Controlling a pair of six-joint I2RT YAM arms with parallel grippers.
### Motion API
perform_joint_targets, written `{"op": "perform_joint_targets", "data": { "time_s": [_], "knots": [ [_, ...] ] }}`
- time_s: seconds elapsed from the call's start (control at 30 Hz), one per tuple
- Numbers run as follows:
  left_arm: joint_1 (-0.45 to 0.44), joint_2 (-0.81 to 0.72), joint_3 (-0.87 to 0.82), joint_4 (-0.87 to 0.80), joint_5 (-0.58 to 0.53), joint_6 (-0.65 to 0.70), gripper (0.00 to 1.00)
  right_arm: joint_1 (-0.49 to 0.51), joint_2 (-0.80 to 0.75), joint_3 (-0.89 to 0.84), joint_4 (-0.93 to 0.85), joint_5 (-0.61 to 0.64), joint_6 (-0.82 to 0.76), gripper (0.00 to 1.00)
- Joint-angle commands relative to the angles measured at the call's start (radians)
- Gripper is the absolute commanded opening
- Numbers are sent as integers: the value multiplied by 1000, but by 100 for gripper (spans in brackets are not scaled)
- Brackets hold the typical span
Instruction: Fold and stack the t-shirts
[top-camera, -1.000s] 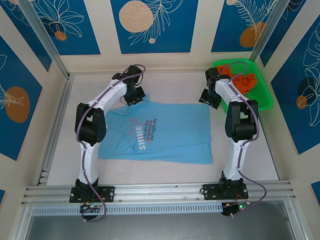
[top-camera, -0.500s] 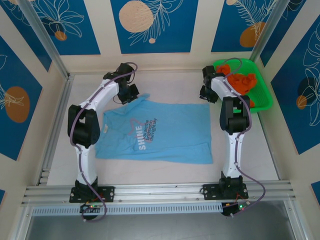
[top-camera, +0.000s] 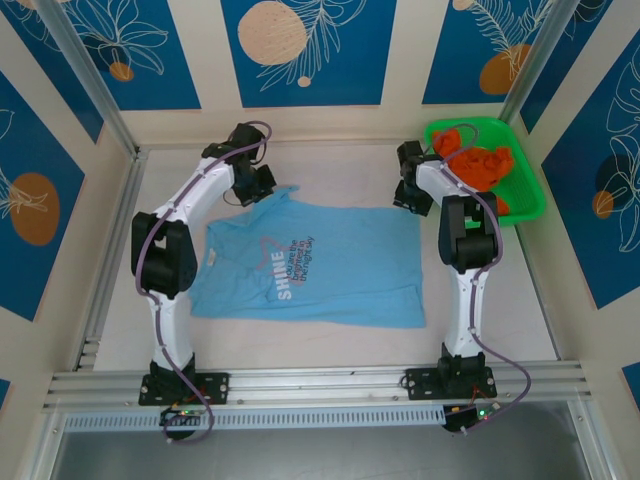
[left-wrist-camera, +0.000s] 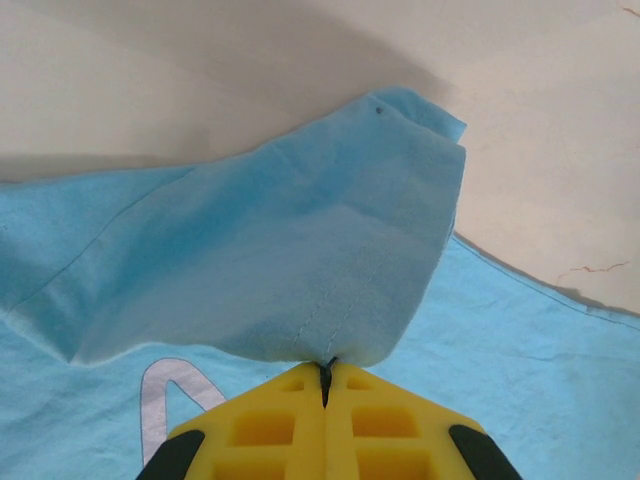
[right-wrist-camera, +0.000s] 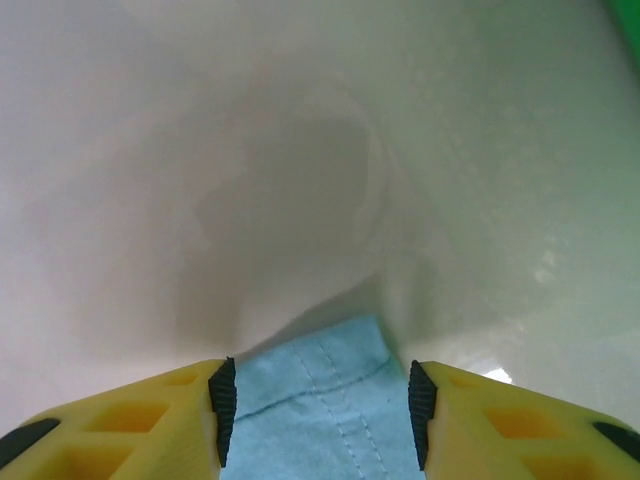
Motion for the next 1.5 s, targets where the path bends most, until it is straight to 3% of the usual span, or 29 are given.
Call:
{"op": "perform_joint_targets", "data": {
  "time_s": [0.0,0.43,0.53,0.83,1.13,1.27,1.47],
  "knots": [
    [10,-42,-14,3,10,22,0,9,-1,-32,-22,13,60,51],
    [12,-54,-11,0,-10,38,0,-15,80,95,-104,53,99,52],
    [17,-53,-11,-4,-17,37,0,-18,118,152,-150,51,101,48],
    [20,-54,-8,-9,-26,42,0,-23,144,185,-177,28,94,19],
    [71,-62,1,-9,-50,64,0,9,93,154,-115,-3,0,20],
    [102,-40,39,46,-1,132,0,12,50,128,-109,-23,5,16],
    [146,69,220,67,80,344,0,17,-16,73,-100,-79,13,10]
  ]
}}
